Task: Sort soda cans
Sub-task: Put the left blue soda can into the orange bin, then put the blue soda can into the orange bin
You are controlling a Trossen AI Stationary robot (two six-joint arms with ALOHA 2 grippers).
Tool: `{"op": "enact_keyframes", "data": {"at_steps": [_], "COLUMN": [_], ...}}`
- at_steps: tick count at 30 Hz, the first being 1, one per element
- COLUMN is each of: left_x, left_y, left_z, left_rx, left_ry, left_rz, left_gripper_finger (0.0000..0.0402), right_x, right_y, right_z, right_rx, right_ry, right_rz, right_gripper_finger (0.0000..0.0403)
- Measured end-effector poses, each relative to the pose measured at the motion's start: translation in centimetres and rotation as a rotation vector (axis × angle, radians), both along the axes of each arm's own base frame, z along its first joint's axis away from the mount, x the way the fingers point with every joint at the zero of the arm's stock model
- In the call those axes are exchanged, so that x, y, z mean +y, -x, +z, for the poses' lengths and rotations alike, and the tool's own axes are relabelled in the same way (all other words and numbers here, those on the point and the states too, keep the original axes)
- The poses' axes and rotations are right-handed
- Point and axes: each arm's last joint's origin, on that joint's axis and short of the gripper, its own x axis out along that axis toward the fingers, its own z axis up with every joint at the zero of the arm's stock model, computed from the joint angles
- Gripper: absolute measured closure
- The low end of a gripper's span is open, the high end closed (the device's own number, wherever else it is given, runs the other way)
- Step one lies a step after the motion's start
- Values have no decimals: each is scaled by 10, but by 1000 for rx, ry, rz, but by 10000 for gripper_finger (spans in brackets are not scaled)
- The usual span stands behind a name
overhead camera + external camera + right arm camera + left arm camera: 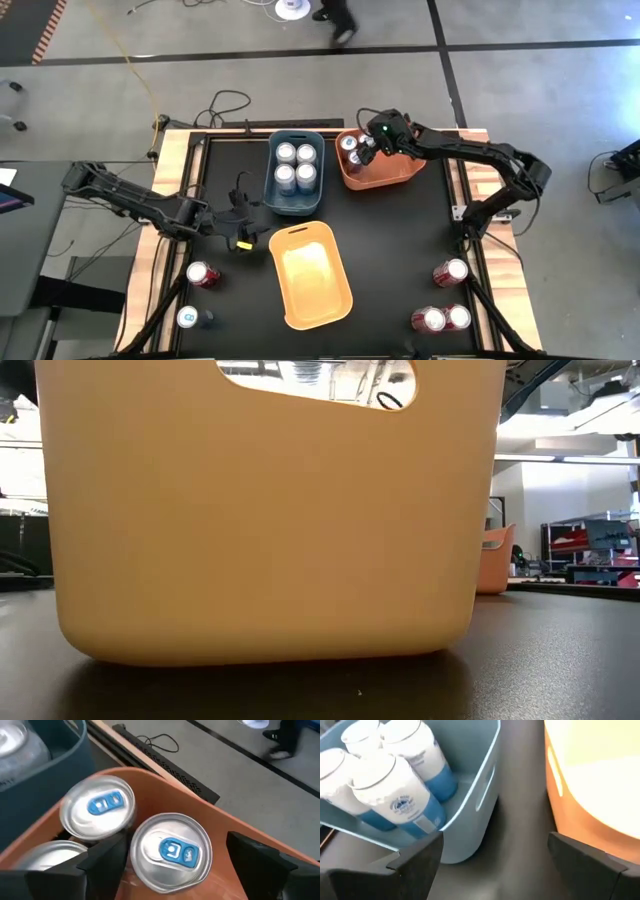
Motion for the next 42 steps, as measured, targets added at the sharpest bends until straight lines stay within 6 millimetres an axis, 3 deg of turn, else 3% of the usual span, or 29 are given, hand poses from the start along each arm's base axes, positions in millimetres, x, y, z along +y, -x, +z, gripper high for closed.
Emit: {"op": "enact_keyframes", "data": {"at_steps": [3, 7, 13, 18, 23, 28, 36, 42], "left_x": [1, 4, 6, 3, -8, -37, -84, -116], "left_y": [4, 16, 38, 40, 41, 40, 37, 39], "left_z": [6, 14, 22, 36, 57, 73, 83, 108], "left_rx": [-35, -57, 17, 4, -23, 17, 263, 416], "left_ry": [4, 27, 156, 301, 372, 461, 557, 707], "left_rz": [-4, -6, -4, 3, -34, -77, 81, 228], "left_gripper_finger": [46, 46, 46, 46, 46, 55, 69, 69], "right_x": [4, 21, 70, 109, 139, 161, 189, 205], "right_y": [5, 22, 51, 55, 44, 42, 39, 41], "right_z": [11, 39, 87, 102, 90, 65, 37, 33], "right_rx": [-39, -108, -270, -356, -326, -288, -332, -368], "right_ry": [7, 33, 52, 20, 23, -27, -33, -30], "right_rz": [-58, -159, -91, 26, 53, 99, 137, 171], "right_gripper_finger": [52, 61, 73, 74, 74, 74, 74, 74]}}
